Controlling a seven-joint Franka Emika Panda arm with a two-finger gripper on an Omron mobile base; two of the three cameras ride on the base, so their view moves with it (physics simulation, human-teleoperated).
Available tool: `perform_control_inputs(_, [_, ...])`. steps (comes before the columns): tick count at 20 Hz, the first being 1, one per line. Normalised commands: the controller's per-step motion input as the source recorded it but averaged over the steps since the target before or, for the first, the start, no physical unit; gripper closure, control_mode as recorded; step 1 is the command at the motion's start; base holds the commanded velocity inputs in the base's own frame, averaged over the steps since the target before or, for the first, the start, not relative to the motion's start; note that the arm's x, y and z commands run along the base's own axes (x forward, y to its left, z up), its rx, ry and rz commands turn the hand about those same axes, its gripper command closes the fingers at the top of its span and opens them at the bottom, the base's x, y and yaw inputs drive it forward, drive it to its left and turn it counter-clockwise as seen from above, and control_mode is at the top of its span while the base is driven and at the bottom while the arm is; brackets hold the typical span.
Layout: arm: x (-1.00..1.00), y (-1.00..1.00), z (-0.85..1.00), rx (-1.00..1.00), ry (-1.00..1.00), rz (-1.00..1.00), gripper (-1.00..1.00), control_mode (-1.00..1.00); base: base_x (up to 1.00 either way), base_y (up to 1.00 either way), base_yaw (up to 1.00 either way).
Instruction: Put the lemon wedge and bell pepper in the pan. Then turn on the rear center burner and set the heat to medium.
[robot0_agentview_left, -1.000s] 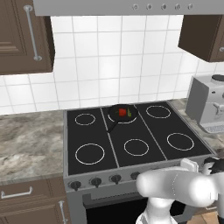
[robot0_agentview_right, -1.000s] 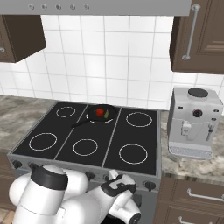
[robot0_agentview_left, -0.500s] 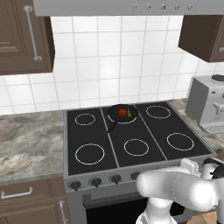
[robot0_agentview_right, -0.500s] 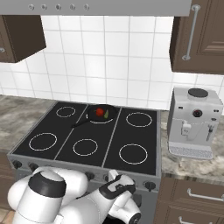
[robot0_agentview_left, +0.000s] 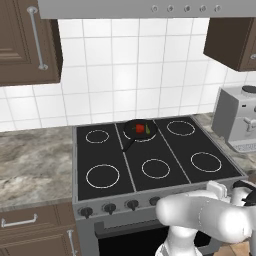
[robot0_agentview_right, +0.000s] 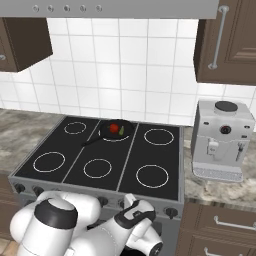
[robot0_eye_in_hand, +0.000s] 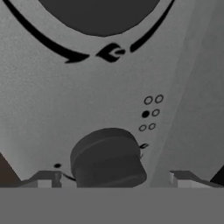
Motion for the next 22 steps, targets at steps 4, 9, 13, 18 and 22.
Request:
perform_control_inputs(4, [0.32,-0.13,0.00,0.00,-0.06,0.06,-1.00,-1.00,0.00,0.00,0.00])
perform_control_inputs(9, [0.33,-0.11,0.00,0.00,-0.06,0.06,1.00,-1.00,0.00,0.00,0.00])
perform_control_inputs(13, [0.50,-0.04,-0.03,0.00,-0.01,0.05,1.00,-1.00,0.00,0.00,0.00])
perform_control_inputs(18, [0.49,-0.16,-0.03,0.00,0.00,0.05,1.00,-1.00,0.00,0.00,0.00])
perform_control_inputs(22, [0.48,-0.18,-0.04,0.00,-0.02,0.05,1.00,-1.00,0.00,0.00,0.00])
